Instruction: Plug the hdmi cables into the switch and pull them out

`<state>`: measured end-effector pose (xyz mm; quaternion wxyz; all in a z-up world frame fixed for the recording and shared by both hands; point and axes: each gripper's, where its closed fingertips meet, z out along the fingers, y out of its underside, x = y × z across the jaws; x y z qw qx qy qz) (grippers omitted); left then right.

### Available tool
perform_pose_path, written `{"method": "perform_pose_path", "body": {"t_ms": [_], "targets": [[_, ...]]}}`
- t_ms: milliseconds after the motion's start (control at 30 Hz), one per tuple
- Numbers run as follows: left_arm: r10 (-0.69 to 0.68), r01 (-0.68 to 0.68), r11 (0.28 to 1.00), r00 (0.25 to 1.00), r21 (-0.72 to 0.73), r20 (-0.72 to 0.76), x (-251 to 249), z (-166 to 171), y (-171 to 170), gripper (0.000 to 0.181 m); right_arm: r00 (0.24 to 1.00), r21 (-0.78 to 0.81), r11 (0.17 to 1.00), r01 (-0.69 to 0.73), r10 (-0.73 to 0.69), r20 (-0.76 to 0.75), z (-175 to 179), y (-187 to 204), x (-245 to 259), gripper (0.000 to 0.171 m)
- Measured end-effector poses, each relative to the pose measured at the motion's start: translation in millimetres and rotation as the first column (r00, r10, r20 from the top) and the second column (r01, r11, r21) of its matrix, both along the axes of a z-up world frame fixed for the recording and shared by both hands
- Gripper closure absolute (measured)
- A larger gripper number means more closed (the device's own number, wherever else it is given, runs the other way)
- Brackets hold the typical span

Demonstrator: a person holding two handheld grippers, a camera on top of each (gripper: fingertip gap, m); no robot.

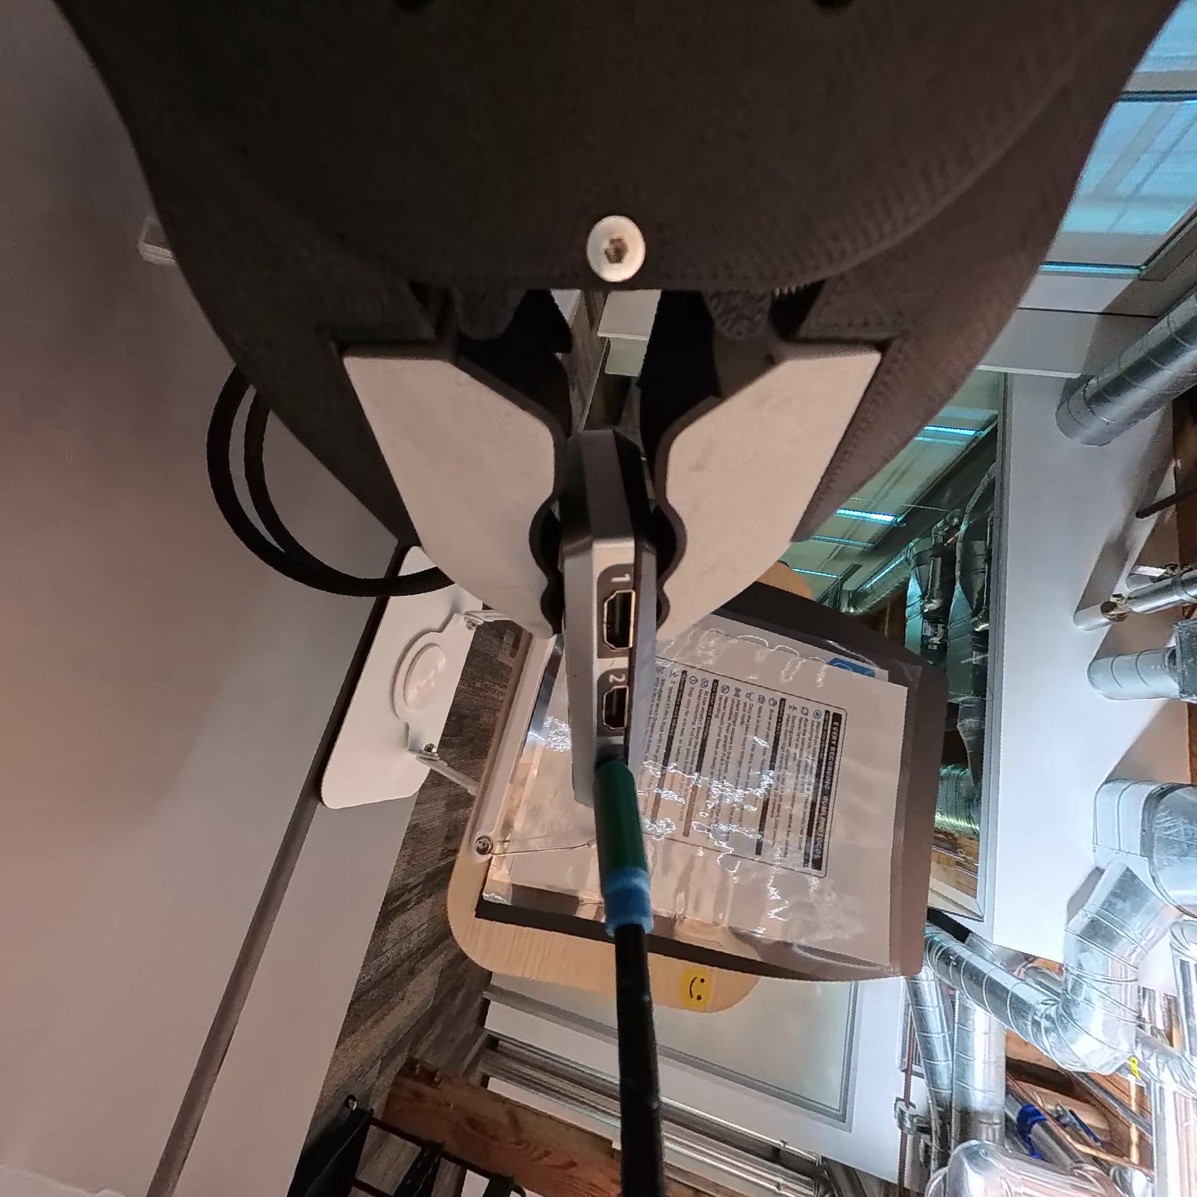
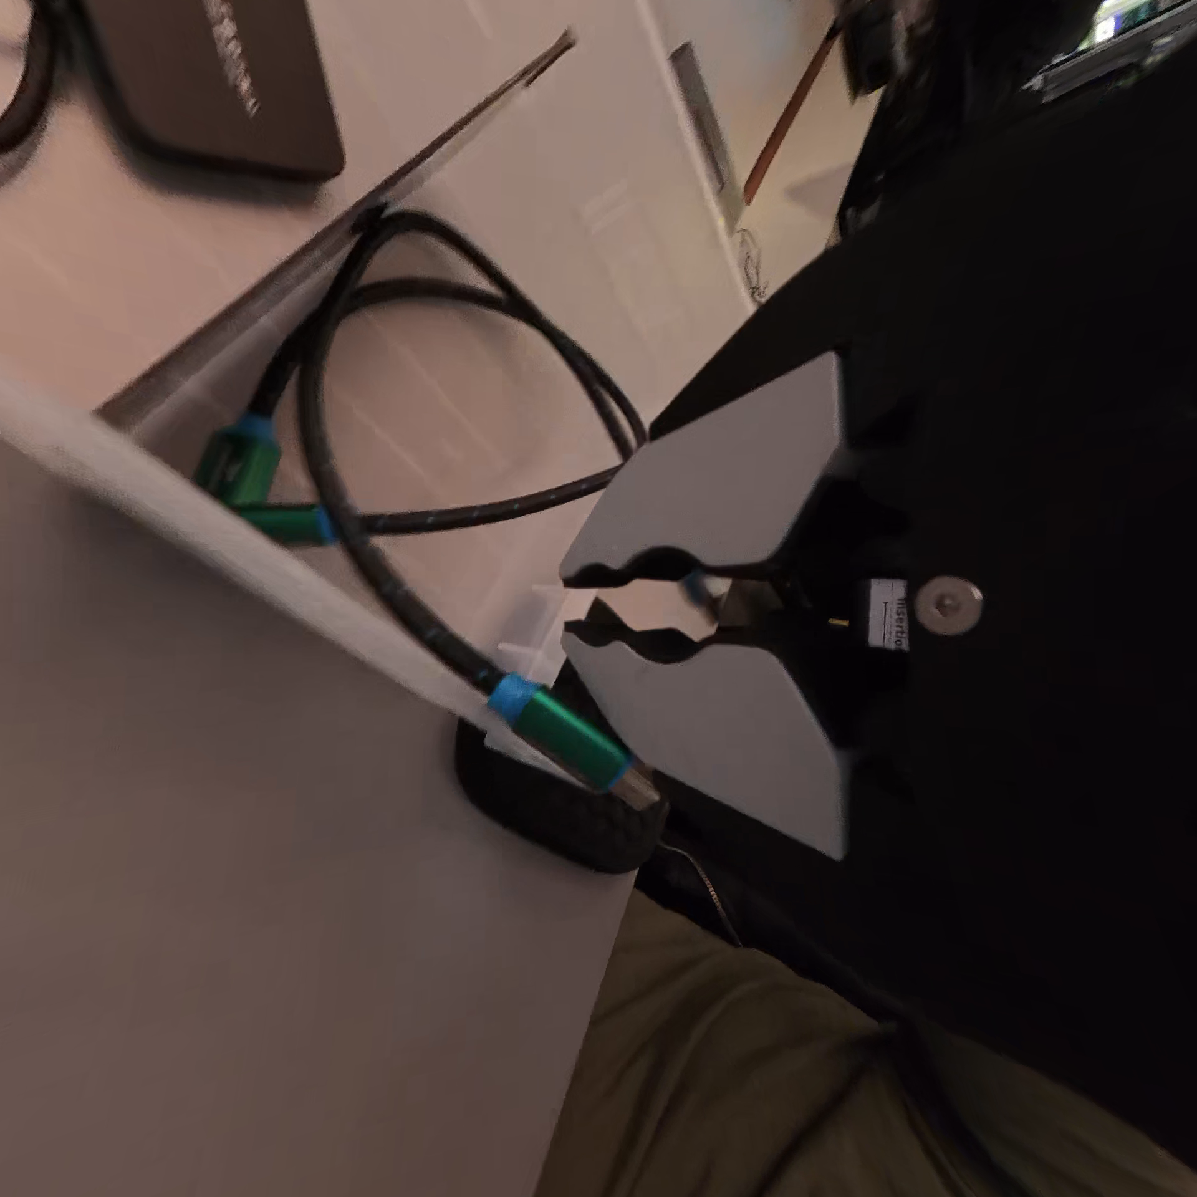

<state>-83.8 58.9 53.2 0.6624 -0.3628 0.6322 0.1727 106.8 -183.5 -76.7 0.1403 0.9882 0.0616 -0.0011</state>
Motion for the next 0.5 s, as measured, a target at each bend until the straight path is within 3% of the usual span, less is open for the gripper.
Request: {"method": "perform_pose_path", "body": {"t_ms": [100, 200, 367, 500], "targets": [[-0.001, 0.001, 1.000, 1.000, 0.000, -0.002, -0.1, -0.5, -0.5, 0.158, 0.999, -0.008, 1.000, 0.003, -0.003, 0.051, -3.5, 6.0, 10.2, 0.155], [-0.009, 0.009, 1.000, 1.000, -0.006, 0.008, -0.6, 1.3, -0.9, 0.158, 1.000, 0.071, 0.997, 0.021, -0.021, -0.009, 1.4, 19.2, 6.5, 0.152], [-0.036, 0.037, 0.999, 0.999, -0.013, 0.025, 0.1, 3.8, -3.4, 0.158, 0.999, 0.300, 0.954, -0.027, 0.032, -0.011, 31.2, 41.0, 7.5, 0.149], [-0.080, 0.080, 0.997, 0.996, -0.002, 0.029, 3.4, 4.7, -10.8, 0.158, 0.991, 0.514, 0.847, -0.134, 0.130, 0.045, 66.1, 57.0, 2.7, 0.149]]}}
